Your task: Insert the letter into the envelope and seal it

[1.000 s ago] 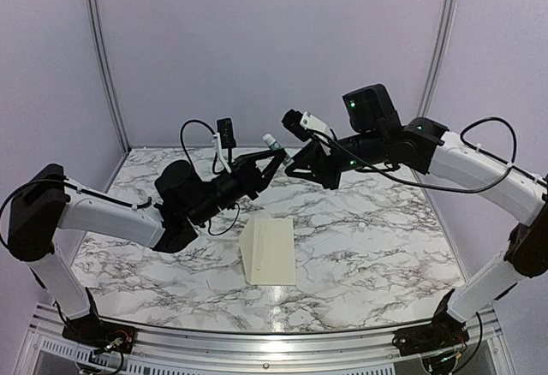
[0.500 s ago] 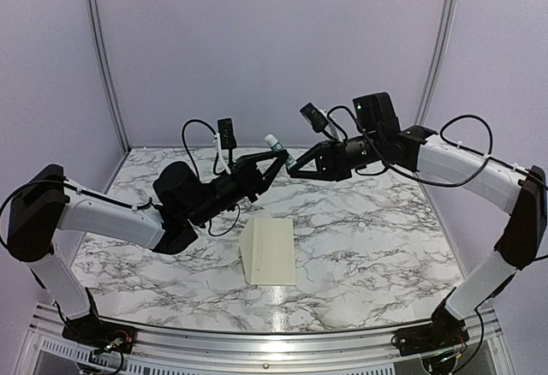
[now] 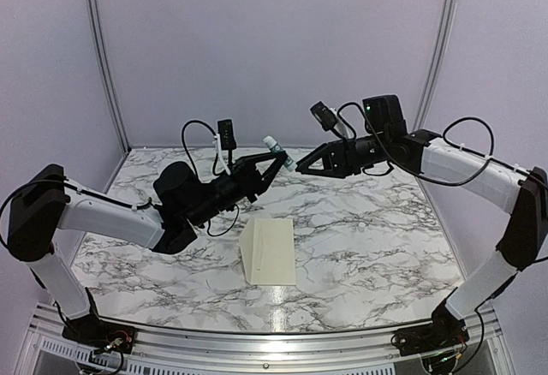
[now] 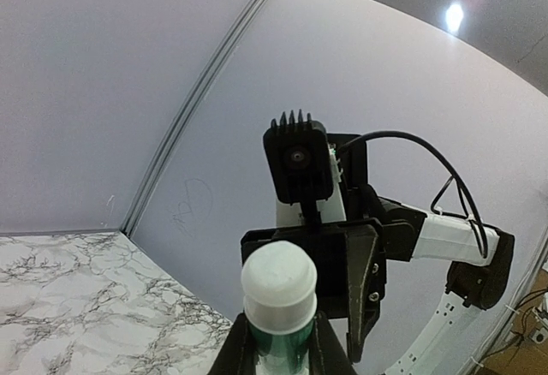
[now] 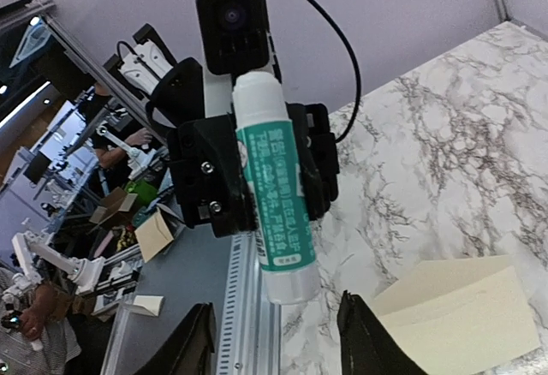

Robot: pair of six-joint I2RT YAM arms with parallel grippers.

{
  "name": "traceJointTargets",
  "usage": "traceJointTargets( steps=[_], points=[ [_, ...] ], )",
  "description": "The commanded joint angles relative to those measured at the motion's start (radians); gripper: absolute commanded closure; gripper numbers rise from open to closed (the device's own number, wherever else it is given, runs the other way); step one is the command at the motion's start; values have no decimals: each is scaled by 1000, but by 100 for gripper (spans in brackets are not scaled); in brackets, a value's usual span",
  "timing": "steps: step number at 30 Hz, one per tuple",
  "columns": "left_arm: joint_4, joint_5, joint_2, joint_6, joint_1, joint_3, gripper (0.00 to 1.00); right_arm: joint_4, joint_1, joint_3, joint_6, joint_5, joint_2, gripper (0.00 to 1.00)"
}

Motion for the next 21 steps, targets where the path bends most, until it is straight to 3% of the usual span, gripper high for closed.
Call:
traceJointTargets(
  steps=[1, 10, 21],
  points=[
    [5, -32, -26, 17, 6, -7, 100, -206, -2, 90, -241, 229, -58, 52],
    [7, -26, -16, -2, 6, 3, 100, -320, 129, 162, -424, 578, -75, 50],
    [5, -16, -15, -12, 6, 5, 100, -311, 180, 218, -414, 632, -18, 54]
  ],
)
